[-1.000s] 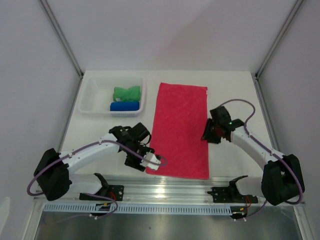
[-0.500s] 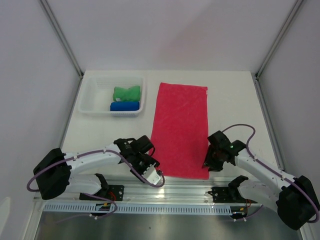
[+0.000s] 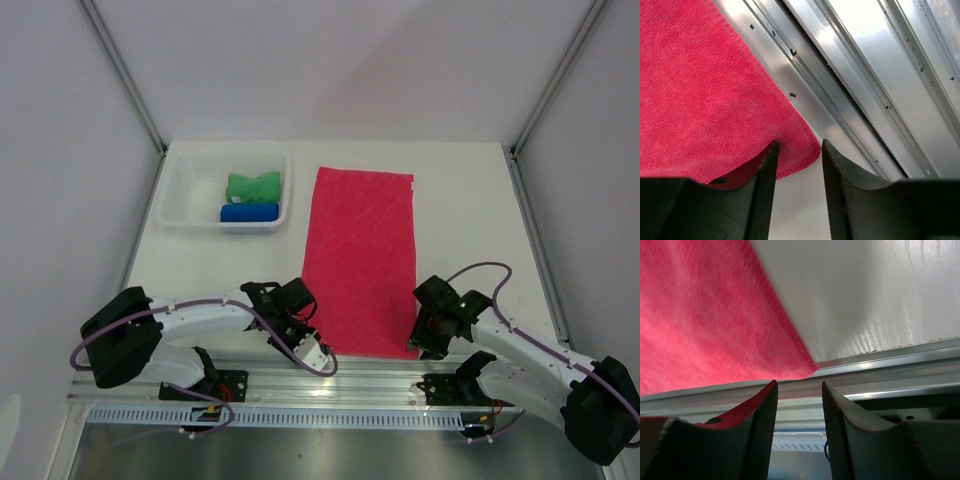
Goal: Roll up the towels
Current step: Flatten the towel, then fold the towel
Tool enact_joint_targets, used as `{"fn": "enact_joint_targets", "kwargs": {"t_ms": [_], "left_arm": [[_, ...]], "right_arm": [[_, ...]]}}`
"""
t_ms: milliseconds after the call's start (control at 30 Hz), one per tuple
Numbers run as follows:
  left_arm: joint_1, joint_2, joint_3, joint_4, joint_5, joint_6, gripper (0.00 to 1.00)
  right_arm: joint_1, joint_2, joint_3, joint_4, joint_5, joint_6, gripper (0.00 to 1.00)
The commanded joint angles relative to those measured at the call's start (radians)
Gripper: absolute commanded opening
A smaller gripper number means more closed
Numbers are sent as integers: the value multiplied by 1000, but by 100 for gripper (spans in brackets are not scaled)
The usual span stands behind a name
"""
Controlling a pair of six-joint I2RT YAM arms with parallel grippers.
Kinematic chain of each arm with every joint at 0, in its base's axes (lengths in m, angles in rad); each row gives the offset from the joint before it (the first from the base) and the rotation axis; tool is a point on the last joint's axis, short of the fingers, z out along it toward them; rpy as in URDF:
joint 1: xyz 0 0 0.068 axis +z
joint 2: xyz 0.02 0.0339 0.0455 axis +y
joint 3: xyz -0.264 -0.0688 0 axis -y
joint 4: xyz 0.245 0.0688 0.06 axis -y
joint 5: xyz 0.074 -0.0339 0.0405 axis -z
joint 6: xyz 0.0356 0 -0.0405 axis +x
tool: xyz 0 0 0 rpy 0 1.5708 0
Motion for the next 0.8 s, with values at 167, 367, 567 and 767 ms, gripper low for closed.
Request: {"fn": "enact_joint_targets", "kwargs": {"t_ms": [167,367,567,767], "left_arm": [[-5,21,17,35,-43,-54,15],[-3,25,63,36,-34,-145,1],[56,44,173,12,-3,-257,1],[168,110,334,-86,100,-305,1]], "right_arm": [[35,30,-53,54,49,87,45],[41,69,-21,60,161,90,45],[41,61,2,77,179,55,43],[39,-57,33,84,186,16,43]]}}
